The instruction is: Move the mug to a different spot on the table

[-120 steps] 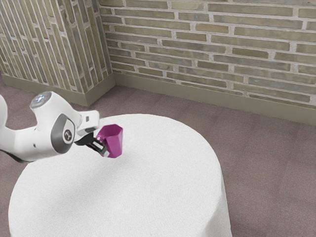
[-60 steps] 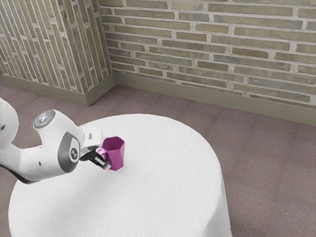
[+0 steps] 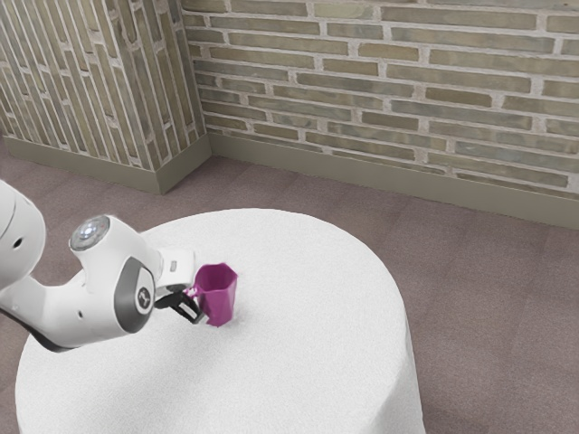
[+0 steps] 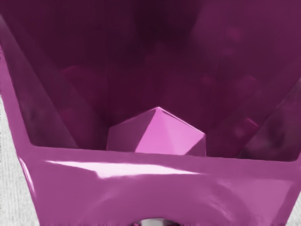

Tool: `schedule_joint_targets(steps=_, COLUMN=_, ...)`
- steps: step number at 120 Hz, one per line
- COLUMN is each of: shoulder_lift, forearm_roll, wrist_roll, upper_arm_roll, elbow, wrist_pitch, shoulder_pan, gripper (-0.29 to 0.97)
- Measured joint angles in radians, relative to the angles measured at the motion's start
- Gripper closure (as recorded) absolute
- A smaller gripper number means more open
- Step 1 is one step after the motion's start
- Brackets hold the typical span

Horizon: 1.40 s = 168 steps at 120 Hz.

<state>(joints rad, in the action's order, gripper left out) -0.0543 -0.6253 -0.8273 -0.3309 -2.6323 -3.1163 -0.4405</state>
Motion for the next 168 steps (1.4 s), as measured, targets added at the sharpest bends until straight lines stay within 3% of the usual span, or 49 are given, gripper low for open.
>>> schedule_joint_targets(steps=17, shoulder_lift=0.003, forearm_roll=-0.006, wrist_roll=-0.012, upper_arm_roll=-0.006, elbow=-0.020, wrist_pitch=-0.016, shoulder_pan=-0.006, gripper=0.72)
schedule_joint_targets(steps=37, shoulder_lift=0.003, forearm_roll=-0.008, wrist_roll=-0.012, upper_arm_roll=-0.007, elbow=-0.022, wrist_pitch=0.012, shoulder_pan=-0.007, gripper=0.37)
schedule_joint_targets(steps=56, shoulder_lift=0.011, forearm_roll=0.007, wrist_roll=0.010, upper_arm_roll=-0.061, elbow=-0.016, wrist_pitch=0.183, shoulder_pan=-0.015, gripper=0.18)
schedule_joint_targets(steps=76, shoulder_lift=0.133, forearm_roll=0.288, wrist_roll=0.127, upper_arm_roll=-0.115, elbow=0.028, wrist_pitch=0.417, shoulder_pan=0.038, gripper=0.09)
schedule_joint_targets(steps=94, shoulder_lift=0.265, forearm_roll=0.483, wrist_roll=0.260, upper_arm_roll=-0.114, elbow=0.089, wrist_pitch=0.608, shoulder_pan=0.041, gripper=0.05)
schedule_joint_targets(steps=105, shoulder_lift=0.319, forearm_roll=0.571, wrist_roll=0.334, upper_arm_roll=-0.111, elbow=0.207, wrist_pitch=0.732, shoulder_pan=0.040, gripper=0.04)
schedule_joint_targets(steps=120, shoulder_lift=0.323, forearm_roll=0.631, wrist_roll=0.424, upper_arm_roll=-0.108, elbow=0.406, wrist_pitch=0.917, shoulder_pan=0.031, gripper=0.03)
schedule_joint_targets(steps=136, shoulder_lift=0.229, forearm_roll=0.676, wrist_roll=0.503, upper_arm_roll=-0.128, elbow=0.730, wrist_pitch=1.105, shoulder_pan=0.036, gripper=0.02)
schedule_joint_targets(steps=148, shoulder_lift=0.080, forearm_roll=0.670, wrist_roll=0.552, upper_arm_roll=-0.131, elbow=0.958, wrist_pitch=1.233, shoulder_pan=0.083, gripper=0.02)
schedule_joint_targets(steps=156, shoulder_lift=0.022, forearm_roll=0.655, wrist_roll=0.582, upper_arm_roll=-0.052, elbow=1.054, wrist_pitch=1.304, shoulder_pan=0.177, gripper=0.02)
schedule_joint_targets(steps=168, shoulder_lift=-0.005, forearm_roll=0.644, wrist_roll=0.623, upper_arm_roll=0.176, elbow=1.143, wrist_pitch=1.388, shoulder_pan=0.400, gripper=0.02)
